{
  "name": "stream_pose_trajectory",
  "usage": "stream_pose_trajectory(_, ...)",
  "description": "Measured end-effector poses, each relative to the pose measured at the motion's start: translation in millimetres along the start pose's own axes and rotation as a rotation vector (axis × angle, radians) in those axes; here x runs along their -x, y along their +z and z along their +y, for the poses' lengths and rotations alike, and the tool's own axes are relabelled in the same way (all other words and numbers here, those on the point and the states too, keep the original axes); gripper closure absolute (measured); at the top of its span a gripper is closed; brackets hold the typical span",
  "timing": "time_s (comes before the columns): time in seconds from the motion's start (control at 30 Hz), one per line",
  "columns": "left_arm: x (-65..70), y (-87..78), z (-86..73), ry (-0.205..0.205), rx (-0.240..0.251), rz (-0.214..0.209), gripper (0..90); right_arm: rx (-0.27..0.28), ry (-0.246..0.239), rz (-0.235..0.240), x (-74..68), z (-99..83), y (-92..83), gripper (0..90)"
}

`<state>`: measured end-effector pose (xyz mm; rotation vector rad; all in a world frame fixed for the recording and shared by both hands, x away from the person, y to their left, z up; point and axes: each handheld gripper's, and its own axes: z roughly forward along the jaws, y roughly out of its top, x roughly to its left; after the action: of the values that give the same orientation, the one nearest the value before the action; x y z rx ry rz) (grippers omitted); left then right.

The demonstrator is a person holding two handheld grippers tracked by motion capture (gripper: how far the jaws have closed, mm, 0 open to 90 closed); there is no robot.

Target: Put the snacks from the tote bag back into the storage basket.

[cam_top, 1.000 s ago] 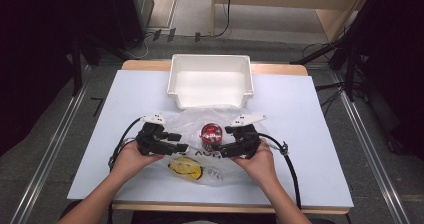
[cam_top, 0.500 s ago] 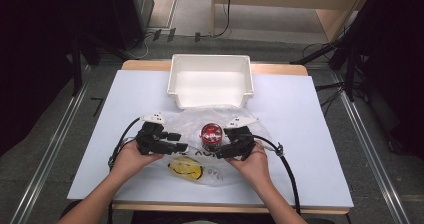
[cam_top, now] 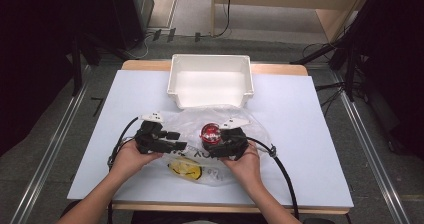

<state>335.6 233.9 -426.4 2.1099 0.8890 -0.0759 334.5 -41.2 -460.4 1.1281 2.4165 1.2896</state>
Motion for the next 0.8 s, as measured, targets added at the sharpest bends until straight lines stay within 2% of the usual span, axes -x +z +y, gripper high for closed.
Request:
stream_pose_trajectory(0.33, -1.1, 0.8, 0.1, -0.007, -0.002, -0.002, 44.6, 0.034, 0.010, -0.025, -3.4, 1.3, 12.7, 20.3)
stream_pose_trajectory(0.53, -1.6, -0.5, -0.1, -0.010, 0.001, -0.004, 44.6, 0.030, -0.030, -0.037, -3.6, 2.1, 12.0, 23.3)
stream_pose_trajectory(0.8, -2.8, -2.3, -0.7, -0.016, 0.004, -0.002, 44.6, 0.000, -0.110, -0.015, 1.6, 2.6, 4.8, 24.9)
